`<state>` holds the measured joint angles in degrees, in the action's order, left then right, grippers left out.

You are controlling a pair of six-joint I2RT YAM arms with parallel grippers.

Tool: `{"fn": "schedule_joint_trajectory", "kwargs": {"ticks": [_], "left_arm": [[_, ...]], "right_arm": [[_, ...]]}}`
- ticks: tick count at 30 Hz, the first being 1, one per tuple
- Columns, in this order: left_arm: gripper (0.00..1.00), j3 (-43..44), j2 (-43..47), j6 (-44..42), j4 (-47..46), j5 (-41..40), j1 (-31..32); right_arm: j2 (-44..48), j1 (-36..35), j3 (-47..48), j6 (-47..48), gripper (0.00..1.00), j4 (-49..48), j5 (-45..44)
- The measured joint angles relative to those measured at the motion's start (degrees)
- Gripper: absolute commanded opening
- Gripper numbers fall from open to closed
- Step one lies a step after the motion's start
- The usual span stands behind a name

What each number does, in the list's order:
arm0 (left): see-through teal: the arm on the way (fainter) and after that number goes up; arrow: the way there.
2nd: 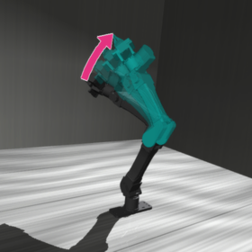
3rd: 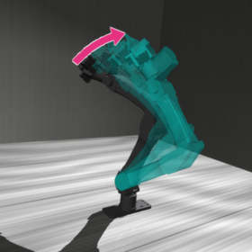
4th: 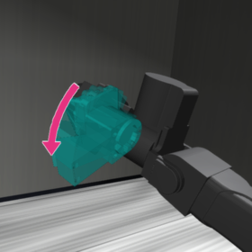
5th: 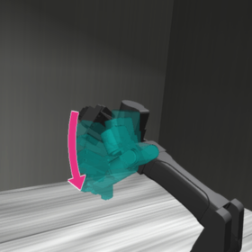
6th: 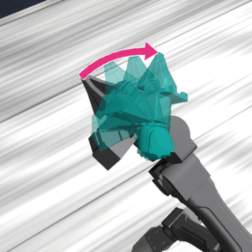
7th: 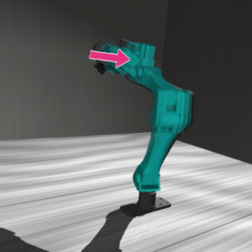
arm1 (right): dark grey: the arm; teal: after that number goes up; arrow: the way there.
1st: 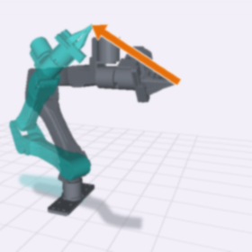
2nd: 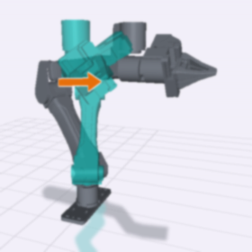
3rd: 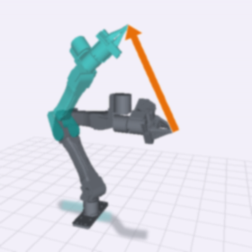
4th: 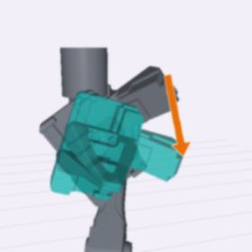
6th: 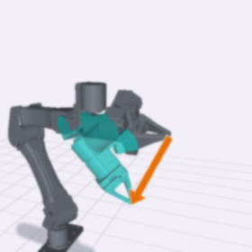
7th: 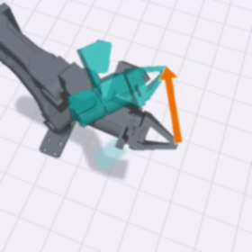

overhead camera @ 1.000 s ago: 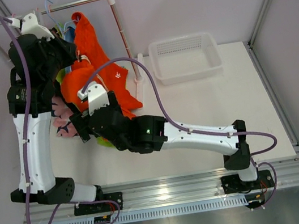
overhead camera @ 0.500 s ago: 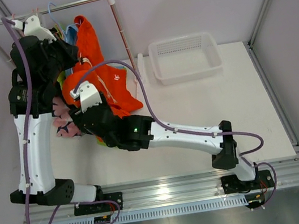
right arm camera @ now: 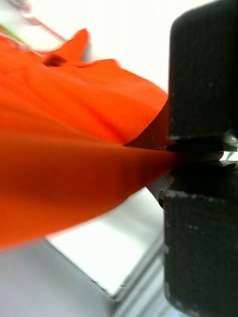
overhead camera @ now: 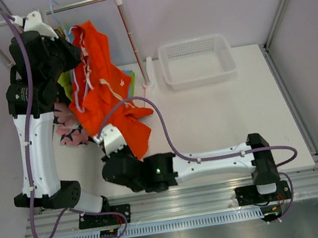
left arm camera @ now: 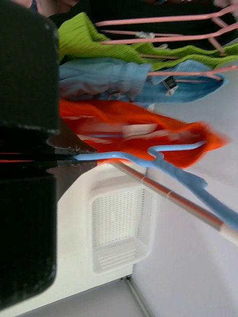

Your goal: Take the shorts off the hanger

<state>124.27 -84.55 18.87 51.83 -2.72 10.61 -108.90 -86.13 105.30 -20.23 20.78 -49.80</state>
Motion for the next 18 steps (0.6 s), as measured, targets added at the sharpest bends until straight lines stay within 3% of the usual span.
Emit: {"fn": "schedule_joint_trajectory", "kwargs": {"ticks": [4,8,12,18], "left_arm": [[0.00,5.09,-3.04,-0.42,2.38,0.17,-1.01],[0.00,5.40,-3.21,-0.85,5.40,1.16,-1.01],[0.00,3.30,-2.12,-0.20,3.45,3.30,-1.07],[0.00,-14.78,9.99,2.29,-1.25,10.32,0.11]], "right_arm": [[6.23,-6.49,-9.05,-5.99,0.00,2.75,-3.10],[8.02,-7.50,-11.54,-9.81,0.00,4.90,-5.33],[8.02,-3.93,-11.54,-8.17,0.00,3.45,-4.39],[6.19,9.18,-5.73,-0.15,0.00,0.31,1.62]]}}
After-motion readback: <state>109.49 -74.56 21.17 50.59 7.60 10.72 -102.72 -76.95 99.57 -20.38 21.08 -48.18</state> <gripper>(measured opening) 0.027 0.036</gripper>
